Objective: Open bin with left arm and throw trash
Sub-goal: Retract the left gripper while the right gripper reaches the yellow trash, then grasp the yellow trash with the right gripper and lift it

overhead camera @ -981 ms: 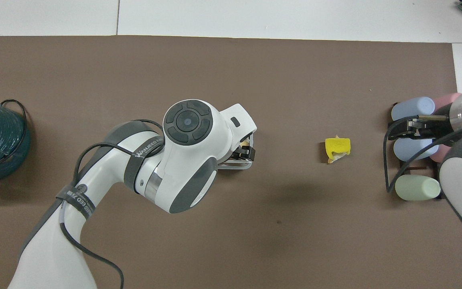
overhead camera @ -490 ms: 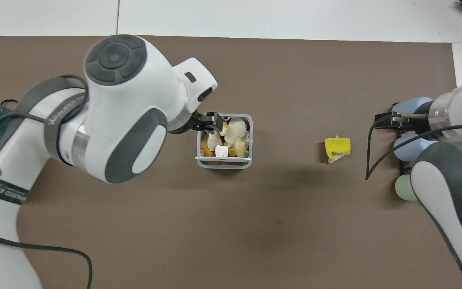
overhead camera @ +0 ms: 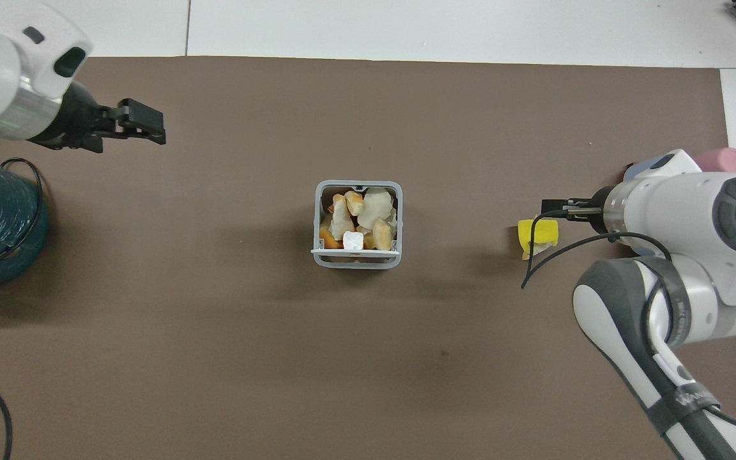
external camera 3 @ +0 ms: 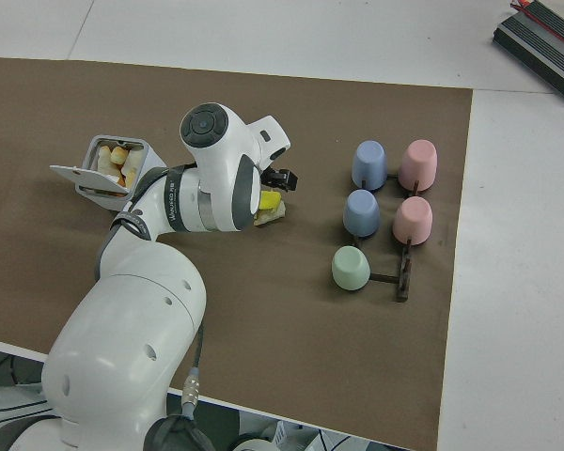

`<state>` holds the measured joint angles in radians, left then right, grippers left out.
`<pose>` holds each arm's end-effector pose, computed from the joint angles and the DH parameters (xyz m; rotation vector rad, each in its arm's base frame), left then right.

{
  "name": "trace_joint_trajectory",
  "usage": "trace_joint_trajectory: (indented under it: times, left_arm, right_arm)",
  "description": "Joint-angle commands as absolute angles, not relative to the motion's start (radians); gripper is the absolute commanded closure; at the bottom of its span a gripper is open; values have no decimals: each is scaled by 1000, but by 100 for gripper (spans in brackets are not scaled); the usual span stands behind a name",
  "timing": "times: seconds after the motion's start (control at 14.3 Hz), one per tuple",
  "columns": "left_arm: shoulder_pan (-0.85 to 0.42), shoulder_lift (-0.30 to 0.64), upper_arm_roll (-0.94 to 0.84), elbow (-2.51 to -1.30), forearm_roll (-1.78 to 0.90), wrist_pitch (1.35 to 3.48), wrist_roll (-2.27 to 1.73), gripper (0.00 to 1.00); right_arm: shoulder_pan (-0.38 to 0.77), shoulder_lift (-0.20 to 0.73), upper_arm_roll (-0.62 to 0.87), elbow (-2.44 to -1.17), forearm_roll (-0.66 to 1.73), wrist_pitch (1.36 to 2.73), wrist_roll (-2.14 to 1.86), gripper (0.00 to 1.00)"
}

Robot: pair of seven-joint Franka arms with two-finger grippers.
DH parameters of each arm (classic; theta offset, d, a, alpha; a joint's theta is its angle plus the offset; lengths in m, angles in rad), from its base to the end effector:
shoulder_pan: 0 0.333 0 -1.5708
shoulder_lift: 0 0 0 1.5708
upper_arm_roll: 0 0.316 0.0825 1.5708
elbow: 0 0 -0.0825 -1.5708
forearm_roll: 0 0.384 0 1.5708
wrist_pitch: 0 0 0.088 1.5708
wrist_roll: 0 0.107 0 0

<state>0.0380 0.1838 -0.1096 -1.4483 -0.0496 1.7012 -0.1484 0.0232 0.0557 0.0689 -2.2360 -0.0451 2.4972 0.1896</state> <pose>0.6206 -0.0430 0.5876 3.0608 0.1287 0.0953 0.5485 0.0508 0.3657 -3.1208 0.1011 -0.3249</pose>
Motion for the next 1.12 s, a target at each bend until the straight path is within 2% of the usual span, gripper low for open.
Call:
trace_joint_trajectory:
  times: [0.0,0.21,0.28,0.35,0.49,0.56,0.77,1.05]
  left_arm:
    - [40,152,-126,-1463,58,1655,-149,0]
    - [41,140,-126,-1471,58,1655,-152,0]
    - [38,129,-126,-1491,58,1660,-153,0]
    - [35,117,-126,-1517,57,1663,-161,0]
    - [29,86,-127,-1572,57,1666,-164,0]
    - [29,81,-129,-1581,57,1667,-164,0]
    - [28,77,-130,-1589,54,1674,-160,0]
    - [28,78,-133,-1588,54,1672,-163,0]
  right_arm:
    - [17,73,72,-2302,-23,2636,150,0]
    - [20,90,72,-2345,-23,2721,147,0]
    - [20,97,72,-2348,-23,2723,138,11]
    - [20,101,72,-2349,-25,2724,126,29]
    - [32,100,72,-2352,-23,2723,124,81]
    - [37,100,72,-2352,-25,2712,123,100]
    - [70,94,74,-2332,-23,2709,132,100]
    - [142,78,80,-2208,-25,2662,132,100]
